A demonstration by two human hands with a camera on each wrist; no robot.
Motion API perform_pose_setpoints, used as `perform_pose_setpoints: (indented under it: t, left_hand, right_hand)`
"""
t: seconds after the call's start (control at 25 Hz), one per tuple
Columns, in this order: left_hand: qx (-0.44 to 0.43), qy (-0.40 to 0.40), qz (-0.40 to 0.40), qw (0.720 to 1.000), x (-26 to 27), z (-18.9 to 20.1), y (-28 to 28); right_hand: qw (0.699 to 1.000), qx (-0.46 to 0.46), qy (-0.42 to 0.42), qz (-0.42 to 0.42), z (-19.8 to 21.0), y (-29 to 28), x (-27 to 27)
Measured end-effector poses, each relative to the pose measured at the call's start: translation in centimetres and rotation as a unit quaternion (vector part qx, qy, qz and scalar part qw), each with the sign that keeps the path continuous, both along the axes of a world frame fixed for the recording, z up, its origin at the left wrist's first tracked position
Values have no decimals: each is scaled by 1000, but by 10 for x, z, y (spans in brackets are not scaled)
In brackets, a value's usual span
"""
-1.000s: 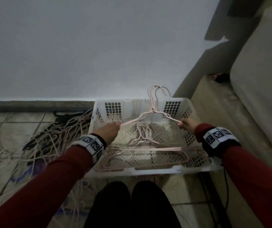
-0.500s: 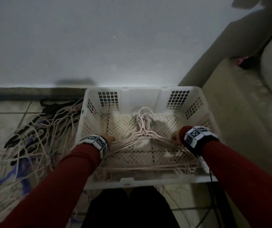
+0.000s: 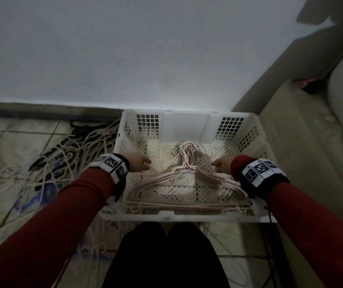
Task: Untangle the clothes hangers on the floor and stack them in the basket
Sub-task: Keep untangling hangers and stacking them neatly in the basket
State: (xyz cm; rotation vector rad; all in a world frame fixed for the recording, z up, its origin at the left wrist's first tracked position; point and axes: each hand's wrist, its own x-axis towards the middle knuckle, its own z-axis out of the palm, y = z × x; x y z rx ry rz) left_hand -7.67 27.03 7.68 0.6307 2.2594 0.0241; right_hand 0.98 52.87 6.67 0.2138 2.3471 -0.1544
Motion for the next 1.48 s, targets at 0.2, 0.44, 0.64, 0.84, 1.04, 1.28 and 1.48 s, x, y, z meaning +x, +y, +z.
perform_pose_setpoints:
  t: [0.2,0.44,0.64,0.84,1.04,1.28,1.48]
  left_hand:
    - [98,40,49,993,30,42,-48]
    - [240,116,144,953,88,57,-134]
    - [309,145,284,896,130,41,-209]
    - [292,142,390,861,176,0,-261]
    - [227,119,497,829,210,-63,-297]
    - [53,96,525,844,231,-119,-319]
    - [57,133,527,838,232,-124,-322]
  right_hand:
    - [994,-66,86,15,38,-37,12]
    - [952,-198,216,86,65,-113,29]
    - [908,-299,241,167,76,-196,45]
    - [907,-290,167,254,53,-277,54]
    - [948,-178,45,260,0,-326,62]
    - [971,-230,-52,39,-42,-344,64]
    - [933,-345,28,-98,-38,-339,60]
